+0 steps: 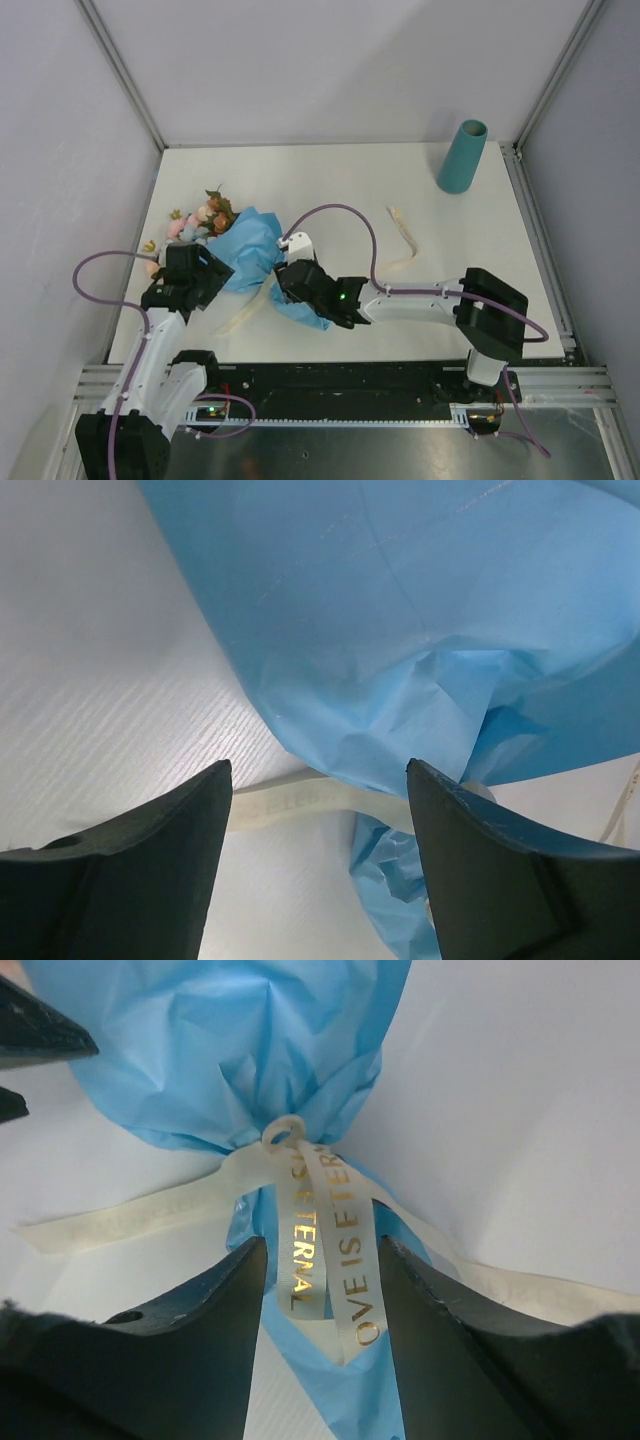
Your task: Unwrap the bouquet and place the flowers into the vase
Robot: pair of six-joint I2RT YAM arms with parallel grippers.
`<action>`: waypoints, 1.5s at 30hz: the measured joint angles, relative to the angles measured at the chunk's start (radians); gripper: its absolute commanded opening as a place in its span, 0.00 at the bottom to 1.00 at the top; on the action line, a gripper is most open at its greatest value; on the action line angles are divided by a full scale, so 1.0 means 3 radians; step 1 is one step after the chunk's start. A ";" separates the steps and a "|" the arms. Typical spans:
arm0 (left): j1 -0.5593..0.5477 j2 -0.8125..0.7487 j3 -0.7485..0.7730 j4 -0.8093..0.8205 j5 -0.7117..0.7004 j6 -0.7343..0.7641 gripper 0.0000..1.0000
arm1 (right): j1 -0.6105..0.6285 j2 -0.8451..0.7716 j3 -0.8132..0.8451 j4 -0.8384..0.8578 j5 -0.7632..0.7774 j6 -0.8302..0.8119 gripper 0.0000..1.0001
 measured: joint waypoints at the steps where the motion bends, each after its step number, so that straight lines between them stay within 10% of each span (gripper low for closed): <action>1: 0.0000 0.0039 0.0000 0.0022 0.0028 -0.0001 0.74 | 0.0010 0.0028 0.0001 -0.0013 0.0034 0.0009 0.50; 21: 0.0000 0.0451 -0.0023 0.0327 0.0296 -0.0009 0.74 | 0.0069 0.0807 0.0772 0.0258 0.0056 -0.0945 0.40; 28: 0.0017 0.0486 -0.0070 0.0328 0.0298 -0.0034 0.75 | 0.0034 0.0947 0.0855 0.0006 0.0135 -0.1143 0.07; 45: 0.0108 0.0712 -0.0094 0.0356 0.0306 -0.0032 0.75 | -0.0062 -0.0182 0.0172 -0.0220 0.0169 -0.0918 0.00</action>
